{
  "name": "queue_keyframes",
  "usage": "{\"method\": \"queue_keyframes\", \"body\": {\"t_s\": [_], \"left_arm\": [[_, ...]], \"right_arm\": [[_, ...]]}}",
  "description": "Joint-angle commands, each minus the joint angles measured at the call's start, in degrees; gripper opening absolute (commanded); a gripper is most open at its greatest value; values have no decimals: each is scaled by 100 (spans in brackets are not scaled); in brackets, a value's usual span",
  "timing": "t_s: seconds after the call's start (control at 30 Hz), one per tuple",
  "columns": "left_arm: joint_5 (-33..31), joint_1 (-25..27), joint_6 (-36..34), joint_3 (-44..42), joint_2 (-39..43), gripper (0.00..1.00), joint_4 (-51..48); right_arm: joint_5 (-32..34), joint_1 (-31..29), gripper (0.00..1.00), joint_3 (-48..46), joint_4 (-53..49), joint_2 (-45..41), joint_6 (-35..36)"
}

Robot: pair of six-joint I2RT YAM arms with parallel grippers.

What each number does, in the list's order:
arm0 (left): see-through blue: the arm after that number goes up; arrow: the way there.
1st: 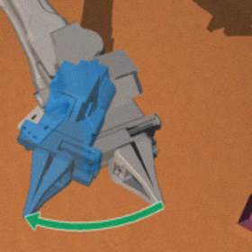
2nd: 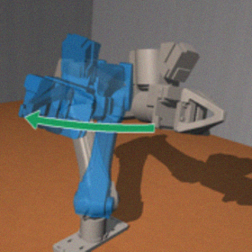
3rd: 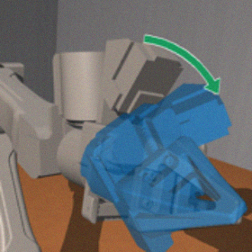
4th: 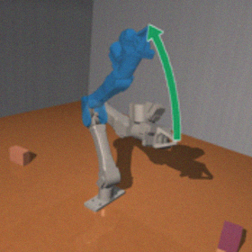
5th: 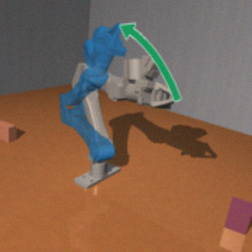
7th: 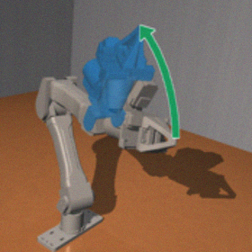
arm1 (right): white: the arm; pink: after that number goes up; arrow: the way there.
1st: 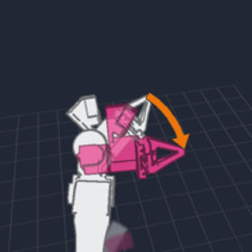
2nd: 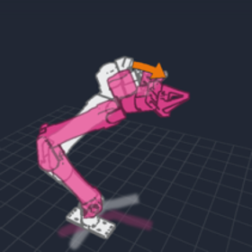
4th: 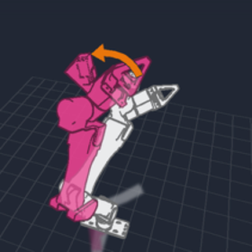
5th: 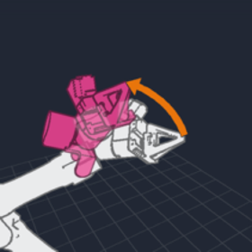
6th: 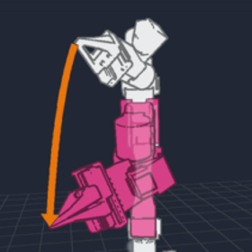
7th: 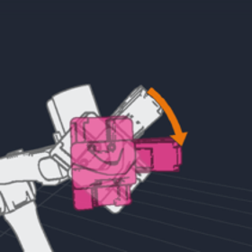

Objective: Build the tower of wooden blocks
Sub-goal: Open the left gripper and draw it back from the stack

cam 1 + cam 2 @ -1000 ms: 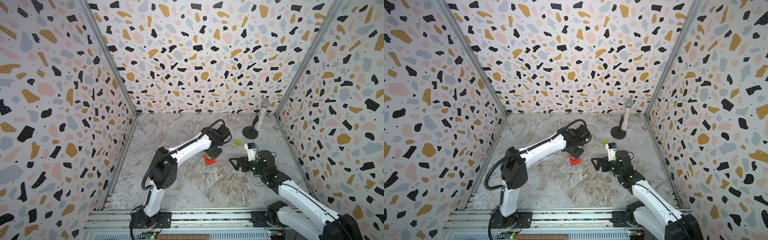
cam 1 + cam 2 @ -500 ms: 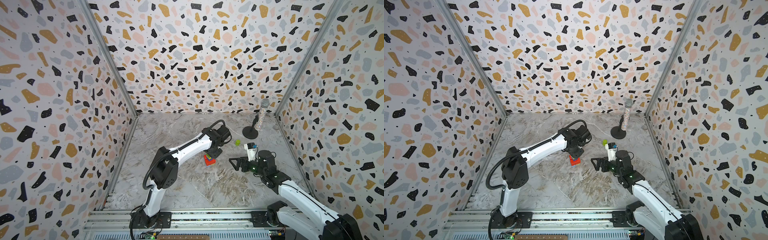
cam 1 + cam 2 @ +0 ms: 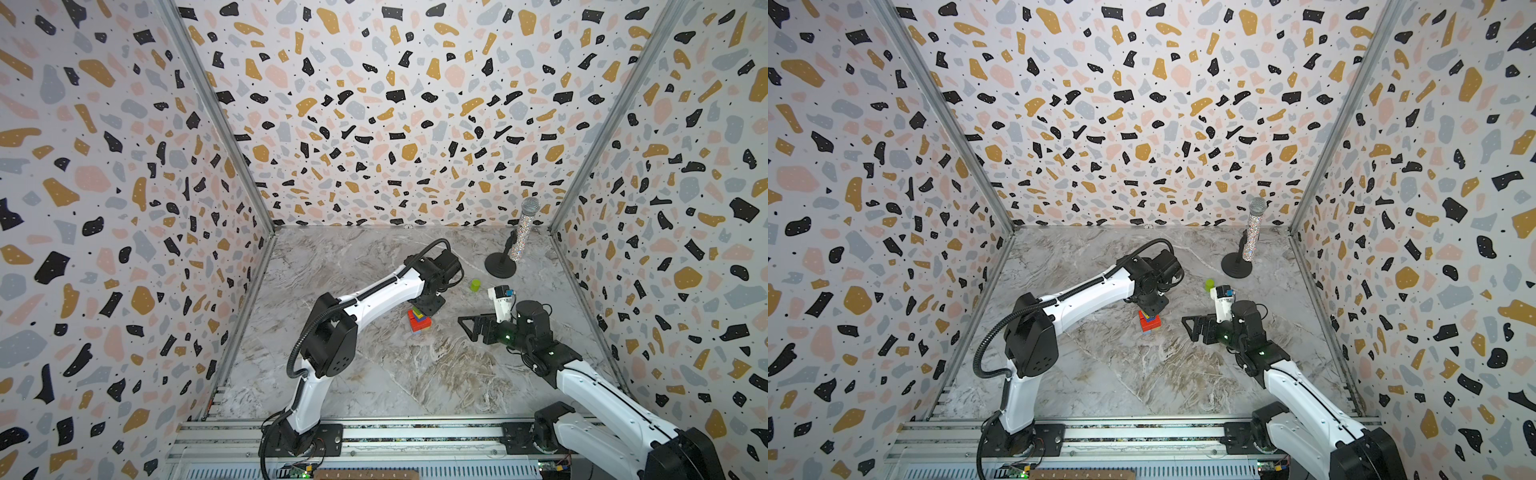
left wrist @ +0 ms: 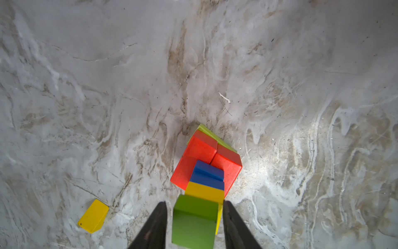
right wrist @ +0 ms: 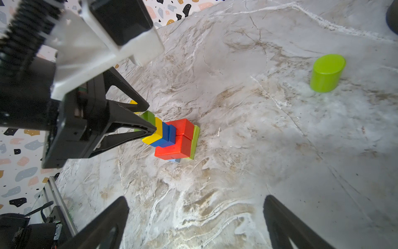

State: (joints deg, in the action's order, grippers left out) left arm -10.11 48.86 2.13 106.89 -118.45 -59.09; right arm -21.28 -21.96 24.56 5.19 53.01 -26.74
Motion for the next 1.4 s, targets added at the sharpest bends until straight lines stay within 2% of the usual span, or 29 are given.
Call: {"method": "queue_keyframes", "body": {"t_s": [0.0, 0.13, 0.33, 0.5, 0.57, 0.73, 0.9, 1.17, 1.37], "left_arm": [[-67, -26, -12, 218, -15, 50, -70], [-122, -34, 25, 253, 78, 69, -88], [-300, -30, 133, 224, 470, 84, -58], [-560, -33, 319, -239, 1153, 100, 256], [-935, -43, 566, -534, 1443, 100, 451], [-1119, -164, 1297, -1506, 2158, 100, 1086], [-1288, -320, 1921, -2553, 2936, 100, 1910], [-1522, -657, 2571, -4264, 4075, 100, 3252], [-1746, -738, 2758, -5317, 4608, 100, 3933]], "right_arm": [[-49, 20, 99, -21, 88, -50, 20], [-124, 25, 99, -8, 80, -108, 46], [261, 25, 99, 117, -251, -250, 160], [202, 24, 99, 336, -473, -193, 183], [152, 25, 99, 439, -537, -170, 187], [496, 25, 95, 927, -1022, 109, 273], [1077, 33, 92, 1666, -1593, 811, 452], [1866, 44, 82, 2559, -1862, 1915, 641], [2247, 51, 82, 3448, -2240, 2904, 816]]}}
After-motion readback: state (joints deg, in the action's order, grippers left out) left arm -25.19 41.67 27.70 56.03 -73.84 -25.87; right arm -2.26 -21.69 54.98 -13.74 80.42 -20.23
